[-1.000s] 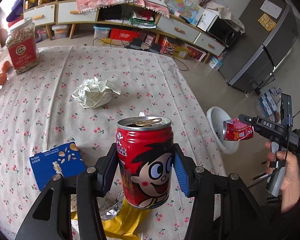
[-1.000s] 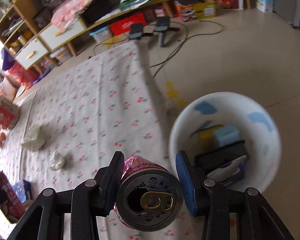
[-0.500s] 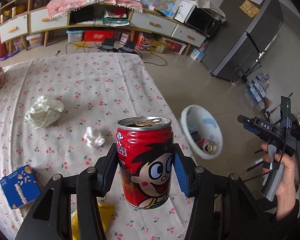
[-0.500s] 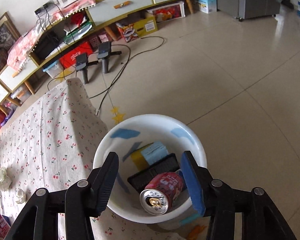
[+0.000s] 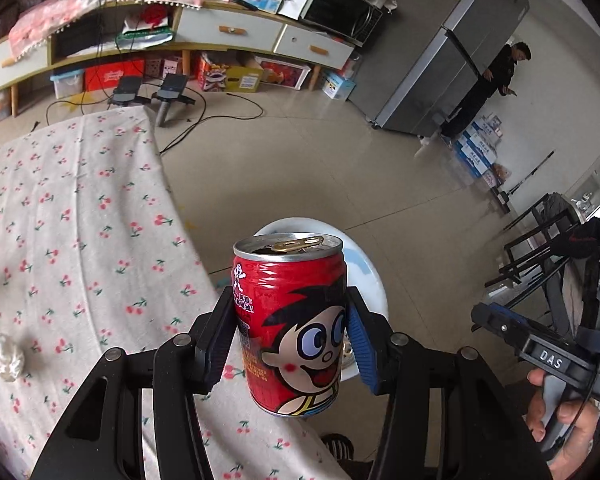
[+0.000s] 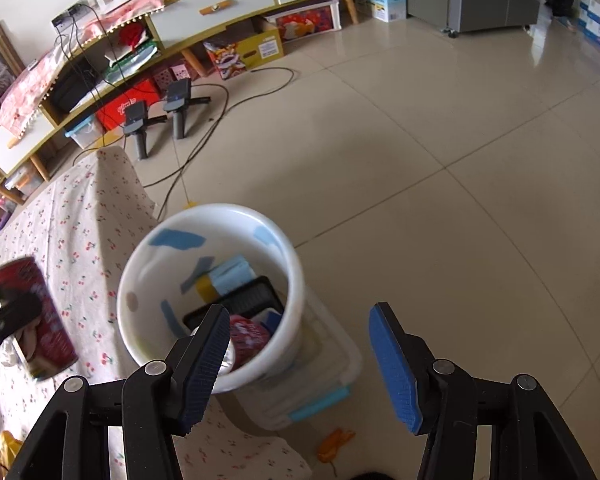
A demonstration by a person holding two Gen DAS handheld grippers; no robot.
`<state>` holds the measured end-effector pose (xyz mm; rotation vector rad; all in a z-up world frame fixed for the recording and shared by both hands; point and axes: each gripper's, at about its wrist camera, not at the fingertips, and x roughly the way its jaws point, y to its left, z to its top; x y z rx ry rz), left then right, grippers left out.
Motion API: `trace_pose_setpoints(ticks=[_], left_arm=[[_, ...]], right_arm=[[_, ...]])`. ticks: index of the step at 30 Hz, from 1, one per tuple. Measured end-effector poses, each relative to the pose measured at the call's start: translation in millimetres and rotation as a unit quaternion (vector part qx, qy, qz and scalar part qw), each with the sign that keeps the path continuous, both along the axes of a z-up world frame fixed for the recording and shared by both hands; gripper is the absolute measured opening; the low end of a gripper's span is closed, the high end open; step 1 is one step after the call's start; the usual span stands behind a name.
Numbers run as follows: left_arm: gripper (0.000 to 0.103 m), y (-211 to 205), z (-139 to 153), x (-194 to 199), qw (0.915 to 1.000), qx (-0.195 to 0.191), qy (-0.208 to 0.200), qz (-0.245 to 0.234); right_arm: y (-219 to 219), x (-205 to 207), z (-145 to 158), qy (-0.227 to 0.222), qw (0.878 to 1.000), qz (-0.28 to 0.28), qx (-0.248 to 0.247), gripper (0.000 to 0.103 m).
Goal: Collect trash
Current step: 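Lower the red cartoon can into the wastebasket and open the left tool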
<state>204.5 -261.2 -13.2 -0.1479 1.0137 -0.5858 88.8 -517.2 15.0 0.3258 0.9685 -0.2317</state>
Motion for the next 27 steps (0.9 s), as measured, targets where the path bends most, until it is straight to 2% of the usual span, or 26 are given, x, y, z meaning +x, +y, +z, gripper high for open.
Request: trace_pose_setpoints(ticks=[7, 9, 10, 12, 13, 16, 19, 22, 27], left_arm=[[0.056, -31.8, -17.0, 25.5, 0.9999, 0.011, -0.011, -0.005], [0.061, -35.8, -19.9, 32.2, 0.9993, 0.035, -0.01, 0.002], [0.067, -36.1, -19.8, 33.7, 0.9991, 0.041, -0.012, 0.004], [0.069, -32.7, -16.7, 33.9, 0.9989, 0.043, -0.018, 0.006], [0.07, -30.0, -14.2, 32.5, 0.9988, 0.043, -0.02, 0.006], [0.084, -17.1, -7.1, 27.4, 0.9984, 0.049, -0.027, 0.007], [0.087, 1.3, -1.5, 18.8, 0.9979, 0.057, -0.031, 0.007], [0.094, 23.5, 4.1, 8.7, 0.997, 0.068, -0.035, 0.012], [0.099, 69.8, 16.3, -13.8, 0.9965, 0.071, -0.037, 0.023]], right_arm=[[-20.0, -10.6, -4.1, 0.005, 1.0, -0.012, -0.005, 0.063], [-25.2, -12.7, -4.6, 0.007, 1.0, -0.018, -0.004, 0.063], [-27.5, -13.6, -4.9, 0.008, 1.0, -0.02, -0.001, 0.064], [-31.2, -14.2, -5.3, 0.008, 1.0, -0.025, 0.003, 0.064], [-31.8, -14.1, -5.1, 0.008, 1.0, -0.026, 0.005, 0.065], [-30.7, -13.7, -4.7, 0.008, 1.0, -0.023, 0.006, 0.065], [-24.4, -12.8, -3.5, 0.008, 1.0, -0.013, 0.002, 0.066], [-13.7, -12.6, -2.4, 0.009, 1.0, 0.0, 0.0, 0.067], [11.3, -15.9, 2.2, 0.006, 1.0, 0.025, -0.006, 0.072]])
